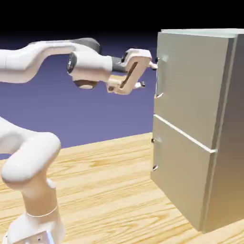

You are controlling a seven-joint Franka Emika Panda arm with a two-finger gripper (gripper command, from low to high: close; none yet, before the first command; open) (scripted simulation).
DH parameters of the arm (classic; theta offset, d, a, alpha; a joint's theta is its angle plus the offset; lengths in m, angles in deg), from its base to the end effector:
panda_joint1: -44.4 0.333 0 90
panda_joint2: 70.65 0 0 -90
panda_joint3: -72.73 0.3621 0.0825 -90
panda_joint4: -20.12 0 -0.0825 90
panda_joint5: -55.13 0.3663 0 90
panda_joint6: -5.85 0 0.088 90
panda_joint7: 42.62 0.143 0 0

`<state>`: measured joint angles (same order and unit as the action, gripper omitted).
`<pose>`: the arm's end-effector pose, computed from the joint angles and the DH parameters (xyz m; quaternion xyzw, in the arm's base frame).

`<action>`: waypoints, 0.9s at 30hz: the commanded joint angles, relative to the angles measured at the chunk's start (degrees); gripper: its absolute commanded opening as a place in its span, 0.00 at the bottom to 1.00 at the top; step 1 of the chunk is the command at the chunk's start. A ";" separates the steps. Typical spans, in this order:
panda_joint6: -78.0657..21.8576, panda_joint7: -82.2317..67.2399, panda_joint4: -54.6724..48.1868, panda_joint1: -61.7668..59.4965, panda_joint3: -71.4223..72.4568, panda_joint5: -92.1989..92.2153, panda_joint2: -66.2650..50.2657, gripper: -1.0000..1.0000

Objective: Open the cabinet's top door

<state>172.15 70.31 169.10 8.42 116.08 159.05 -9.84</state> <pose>0.3149 0.0773 0.6000 0.0267 0.7679 -0.0043 0.6400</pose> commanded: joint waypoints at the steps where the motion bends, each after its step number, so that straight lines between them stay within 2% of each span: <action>1: -0.19 1.69 -0.29 -0.88 1.04 2.50 0.68 0.50; 15: -2.75 25.13 -4.29 -13.08 15.46 37.06 10.04 0.50; 21: -6.06 24.04 -10.97 -23.39 19.75 40.40 7.86 0.50; 22: -6.06 24.04 -10.97 -23.39 19.75 40.40 7.86 0.00; 27: -13.58 22.07 -2.66 -15.49 13.17 37.60 9.00 0.00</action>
<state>158.63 92.38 166.44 -7.07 129.24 196.59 -0.84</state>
